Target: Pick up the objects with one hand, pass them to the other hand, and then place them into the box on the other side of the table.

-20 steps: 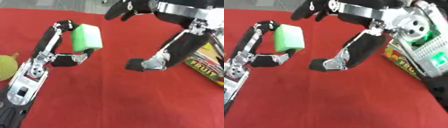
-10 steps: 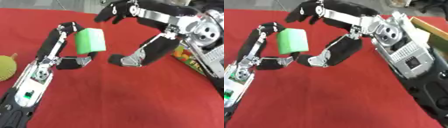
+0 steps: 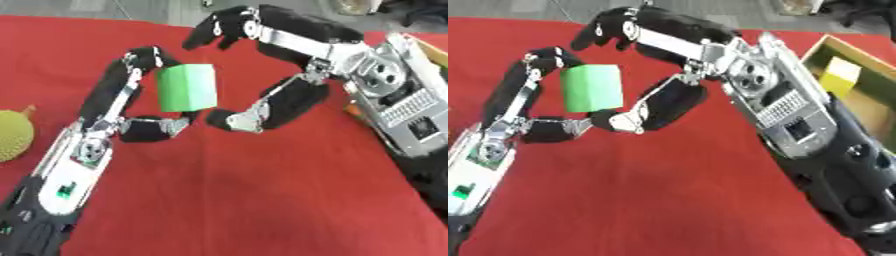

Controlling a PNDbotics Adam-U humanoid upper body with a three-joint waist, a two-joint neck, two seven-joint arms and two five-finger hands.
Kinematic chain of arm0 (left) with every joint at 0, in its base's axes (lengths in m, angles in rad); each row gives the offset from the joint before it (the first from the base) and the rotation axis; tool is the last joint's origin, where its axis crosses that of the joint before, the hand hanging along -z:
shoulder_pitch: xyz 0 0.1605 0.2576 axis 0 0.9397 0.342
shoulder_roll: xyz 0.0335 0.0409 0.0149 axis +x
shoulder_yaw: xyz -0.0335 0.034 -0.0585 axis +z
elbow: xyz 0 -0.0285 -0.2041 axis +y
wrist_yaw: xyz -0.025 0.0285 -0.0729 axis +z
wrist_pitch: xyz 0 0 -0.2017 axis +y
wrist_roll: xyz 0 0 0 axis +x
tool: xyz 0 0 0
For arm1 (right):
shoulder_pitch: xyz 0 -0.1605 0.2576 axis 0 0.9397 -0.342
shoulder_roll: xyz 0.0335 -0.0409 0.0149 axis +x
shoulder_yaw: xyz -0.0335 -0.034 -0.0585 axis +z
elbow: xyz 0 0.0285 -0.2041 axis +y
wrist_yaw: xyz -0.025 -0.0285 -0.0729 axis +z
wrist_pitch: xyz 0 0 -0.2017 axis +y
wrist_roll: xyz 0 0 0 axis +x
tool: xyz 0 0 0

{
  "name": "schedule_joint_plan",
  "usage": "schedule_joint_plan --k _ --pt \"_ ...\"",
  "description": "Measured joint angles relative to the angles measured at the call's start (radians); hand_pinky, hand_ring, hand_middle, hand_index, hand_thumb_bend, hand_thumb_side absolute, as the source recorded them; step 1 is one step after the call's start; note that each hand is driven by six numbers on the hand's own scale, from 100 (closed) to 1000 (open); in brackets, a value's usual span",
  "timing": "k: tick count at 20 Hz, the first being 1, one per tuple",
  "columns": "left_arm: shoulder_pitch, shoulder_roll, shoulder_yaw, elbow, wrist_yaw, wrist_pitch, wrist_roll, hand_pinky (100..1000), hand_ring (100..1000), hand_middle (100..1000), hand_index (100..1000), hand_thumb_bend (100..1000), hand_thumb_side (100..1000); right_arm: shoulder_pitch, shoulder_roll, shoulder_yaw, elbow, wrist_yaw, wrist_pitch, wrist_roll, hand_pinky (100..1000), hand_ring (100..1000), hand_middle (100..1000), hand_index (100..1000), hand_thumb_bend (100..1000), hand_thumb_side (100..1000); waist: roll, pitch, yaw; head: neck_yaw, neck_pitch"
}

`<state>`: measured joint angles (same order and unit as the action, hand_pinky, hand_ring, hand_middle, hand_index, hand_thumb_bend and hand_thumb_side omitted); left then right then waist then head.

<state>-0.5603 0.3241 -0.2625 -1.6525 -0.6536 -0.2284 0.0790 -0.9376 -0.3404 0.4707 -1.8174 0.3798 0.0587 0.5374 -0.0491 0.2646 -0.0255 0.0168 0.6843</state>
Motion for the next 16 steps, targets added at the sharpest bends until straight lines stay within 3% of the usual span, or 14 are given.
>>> schedule_joint_plan --k 9,16 --pt "-0.007 0.0 -0.009 -0.011 0.026 -0.026 -0.012 742 673 580 604 100 205 0.022 0.025 0.012 0.038 0.07 -0.034 -0.024 834 873 829 854 414 256 0.002 0.001 0.002 0.012 -0.001" --pt "-0.013 -0.016 -0.009 -0.012 0.046 0.038 0.01 711 635 544 593 100 251 0.032 0.038 0.012 0.04 0.116 -0.047 -0.042 829 857 803 841 447 259 0.003 0.005 0.005 0.034 -0.011"
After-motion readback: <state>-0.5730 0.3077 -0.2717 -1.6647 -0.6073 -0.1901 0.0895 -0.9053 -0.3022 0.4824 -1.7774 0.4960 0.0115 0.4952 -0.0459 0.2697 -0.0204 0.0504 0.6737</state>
